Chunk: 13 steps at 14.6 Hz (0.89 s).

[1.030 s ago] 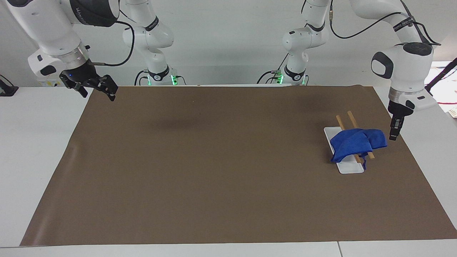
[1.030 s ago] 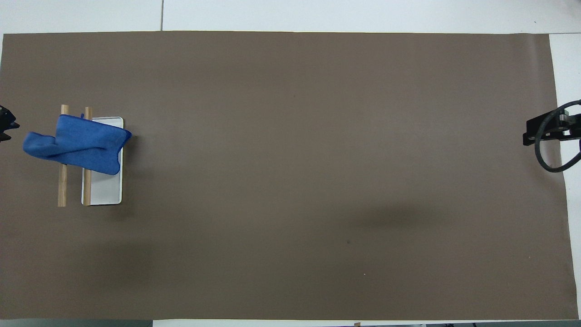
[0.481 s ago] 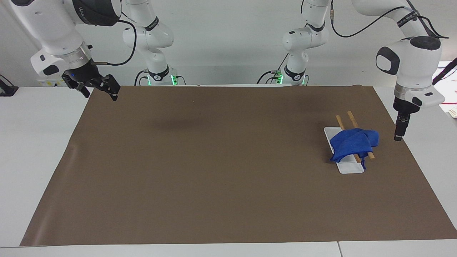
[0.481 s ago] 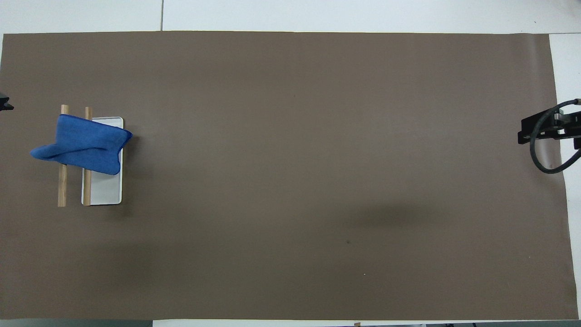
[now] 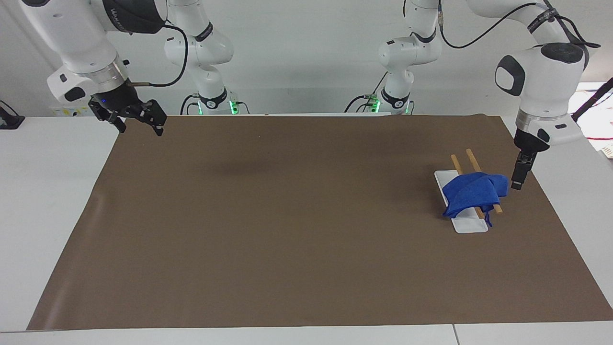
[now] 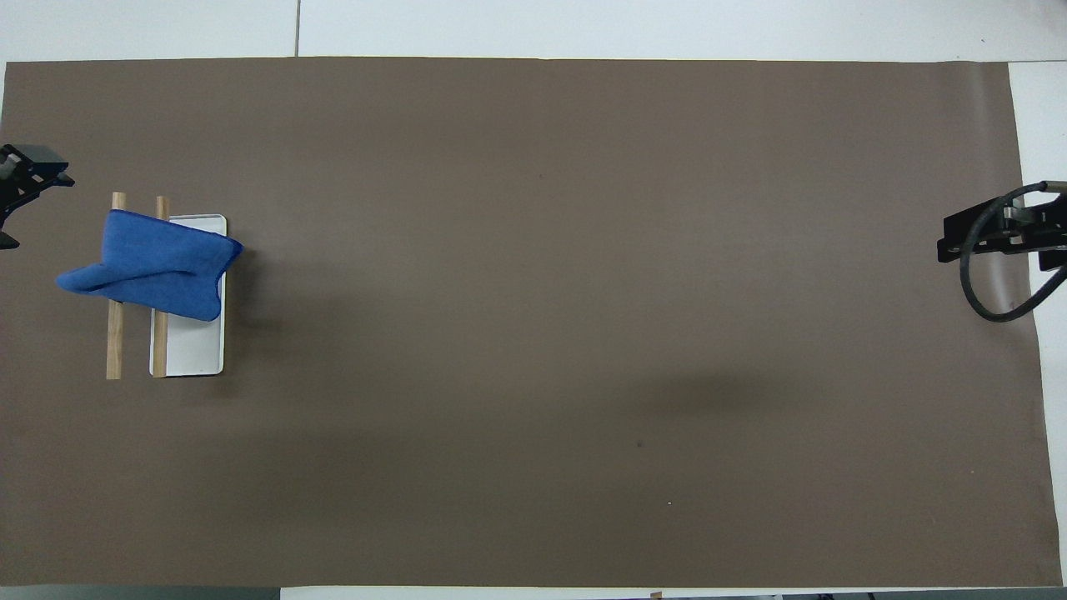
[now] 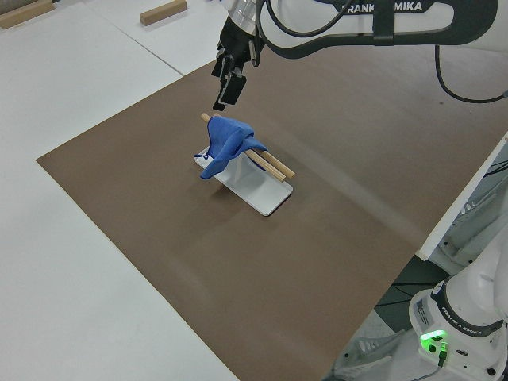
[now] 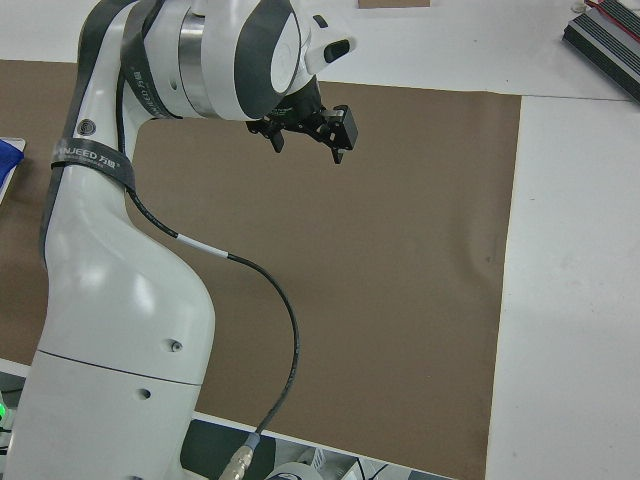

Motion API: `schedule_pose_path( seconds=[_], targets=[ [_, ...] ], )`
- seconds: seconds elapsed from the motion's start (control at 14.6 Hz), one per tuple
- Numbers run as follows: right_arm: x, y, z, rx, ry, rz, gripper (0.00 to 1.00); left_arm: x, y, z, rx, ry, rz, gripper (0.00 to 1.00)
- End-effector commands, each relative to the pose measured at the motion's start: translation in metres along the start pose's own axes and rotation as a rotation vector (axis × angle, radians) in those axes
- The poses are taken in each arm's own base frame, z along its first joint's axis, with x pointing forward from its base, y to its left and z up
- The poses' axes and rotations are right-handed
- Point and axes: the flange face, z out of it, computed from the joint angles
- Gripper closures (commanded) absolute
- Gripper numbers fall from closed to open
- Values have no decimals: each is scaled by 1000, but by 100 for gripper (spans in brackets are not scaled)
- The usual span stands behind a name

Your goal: Right arm passes towel to left arm to hang

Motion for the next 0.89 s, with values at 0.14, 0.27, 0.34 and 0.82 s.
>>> schedule_pose_path(
  seconds=[0.14,0.27,0.34,0.82],
  targets=[
    [-3,5,-1,19,4,17,0,-8,26,-22,-49,-146,334,0],
    [-3,6,0,17,3,20,0,-14,30,-34,-36,-205,462,0],
    [-3,6,-1,19,4,22,0,-23,32,-39,-37,-229,518,0],
    [-3,5,-2,20,10,25,0,-51,35,-60,-54,-339,639,0]
  ],
)
